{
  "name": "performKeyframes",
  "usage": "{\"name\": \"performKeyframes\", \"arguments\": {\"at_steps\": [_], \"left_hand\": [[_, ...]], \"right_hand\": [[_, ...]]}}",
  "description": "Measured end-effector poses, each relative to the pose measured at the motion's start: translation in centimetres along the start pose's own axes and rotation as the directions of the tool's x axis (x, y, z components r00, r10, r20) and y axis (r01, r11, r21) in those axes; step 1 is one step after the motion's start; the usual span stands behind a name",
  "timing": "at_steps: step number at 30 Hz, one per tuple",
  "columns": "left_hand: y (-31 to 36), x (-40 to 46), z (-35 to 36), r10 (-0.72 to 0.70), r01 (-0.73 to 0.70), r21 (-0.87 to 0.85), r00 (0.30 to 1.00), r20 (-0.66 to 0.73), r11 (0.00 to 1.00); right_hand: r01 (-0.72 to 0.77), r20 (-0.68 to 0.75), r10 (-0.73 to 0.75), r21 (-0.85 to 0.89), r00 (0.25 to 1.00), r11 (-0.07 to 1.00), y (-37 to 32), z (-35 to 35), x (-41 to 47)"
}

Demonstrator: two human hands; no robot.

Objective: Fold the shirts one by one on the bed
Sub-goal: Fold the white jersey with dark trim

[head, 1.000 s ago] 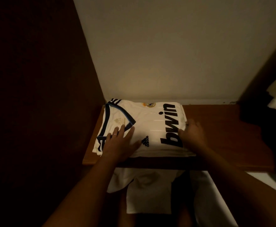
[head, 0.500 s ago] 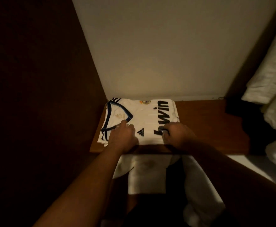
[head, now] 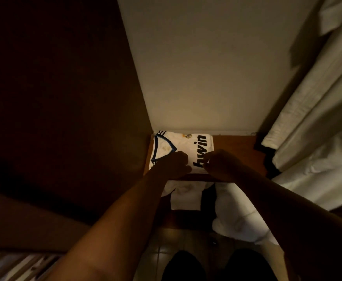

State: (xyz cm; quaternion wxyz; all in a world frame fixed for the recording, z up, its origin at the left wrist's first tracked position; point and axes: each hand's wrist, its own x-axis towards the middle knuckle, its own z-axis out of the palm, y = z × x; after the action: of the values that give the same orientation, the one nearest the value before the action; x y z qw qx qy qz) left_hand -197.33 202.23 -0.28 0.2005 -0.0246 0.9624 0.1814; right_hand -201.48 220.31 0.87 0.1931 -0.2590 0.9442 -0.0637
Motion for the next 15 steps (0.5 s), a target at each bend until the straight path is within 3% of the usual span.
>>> {"name": "performKeyframes", "arguments": {"at_steps": [7, 15], "left_hand": [[4.3, -14.8, -8.9, 0.000, -0.002, -0.063, 0.999, -0.036, 0.998], [4.9, -28.6, -9.9, -0.082, 0.070, -0.125, 0.992, -0.094, 0.990]], "right_hand": [[-0.022, -0.003, 0.022, 0.027, 1.000, 0.999, -7.7, -9.1, -12.6], [0.076, -0.046, -0.076, 0.000, 0.996, 0.997, -13.2, -10.7, -23.7]]}}
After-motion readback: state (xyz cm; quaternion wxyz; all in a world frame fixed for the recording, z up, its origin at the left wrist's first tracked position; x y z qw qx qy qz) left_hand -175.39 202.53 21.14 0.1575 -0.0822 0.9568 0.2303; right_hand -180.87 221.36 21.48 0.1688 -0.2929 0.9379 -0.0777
